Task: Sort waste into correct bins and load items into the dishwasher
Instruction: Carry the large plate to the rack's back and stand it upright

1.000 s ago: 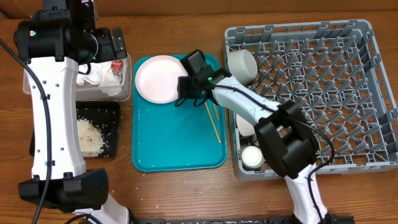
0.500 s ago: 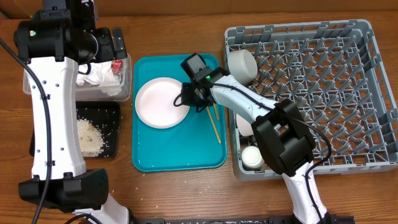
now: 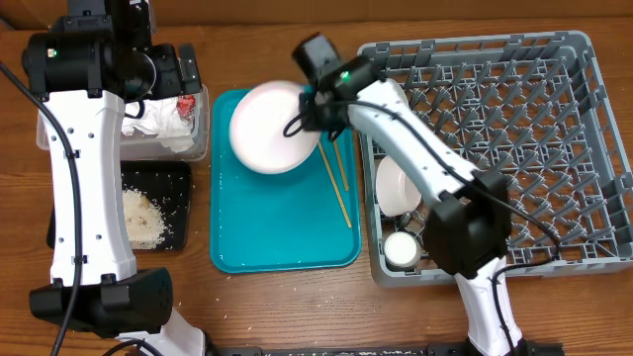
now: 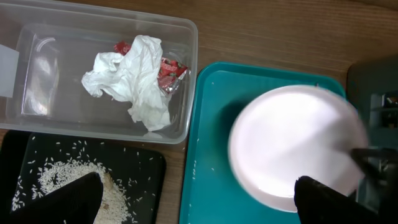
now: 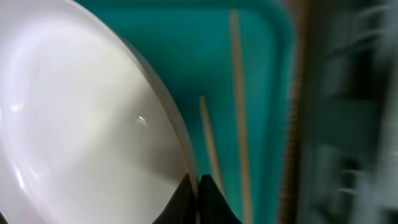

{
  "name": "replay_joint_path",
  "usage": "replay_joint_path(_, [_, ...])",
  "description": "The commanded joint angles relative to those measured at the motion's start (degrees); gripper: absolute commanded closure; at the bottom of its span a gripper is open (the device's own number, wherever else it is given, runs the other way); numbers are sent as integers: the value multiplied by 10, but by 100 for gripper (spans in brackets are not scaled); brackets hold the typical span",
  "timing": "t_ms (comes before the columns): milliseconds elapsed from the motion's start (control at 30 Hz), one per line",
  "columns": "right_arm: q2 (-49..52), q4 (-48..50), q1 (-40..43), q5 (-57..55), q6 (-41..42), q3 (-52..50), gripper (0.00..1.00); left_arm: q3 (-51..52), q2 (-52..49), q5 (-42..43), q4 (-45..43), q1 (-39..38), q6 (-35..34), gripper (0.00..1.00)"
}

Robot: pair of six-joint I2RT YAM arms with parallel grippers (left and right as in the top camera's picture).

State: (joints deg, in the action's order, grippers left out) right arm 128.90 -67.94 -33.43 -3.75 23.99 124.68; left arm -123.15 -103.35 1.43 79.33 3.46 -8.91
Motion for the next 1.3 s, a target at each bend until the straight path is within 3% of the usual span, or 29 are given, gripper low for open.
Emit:
replay_joint_path(0, [-89,-47,15,-197,-19,81,96,-7,-4,-4,0,-1,-4,0])
replay_joint_path(233, [-179,-157,54,-417,-19,102,96,-7,-4,-4,0,-1,-4,0])
replay_joint_path(433, [-186,-221,108,-486,-13,87,96,-7,-4,-4,0,-1,-4,0])
replay_joint_path(800, [-183,-71,162,-592,-23,-137,96,-7,-4,-4,0,-1,-4,0])
replay_joint_path(967, [-183,21,156,-568,-79,-209,96,-7,-4,-4,0,-1,-4,0])
replay_joint_path(1167, [-183,68,154,-501,-95,-223,96,-7,-4,-4,0,-1,-4,0])
replay_joint_path(1267, [-183,76,154,-471,-95,-223,88,-7,-4,-4,0,-1,-4,0])
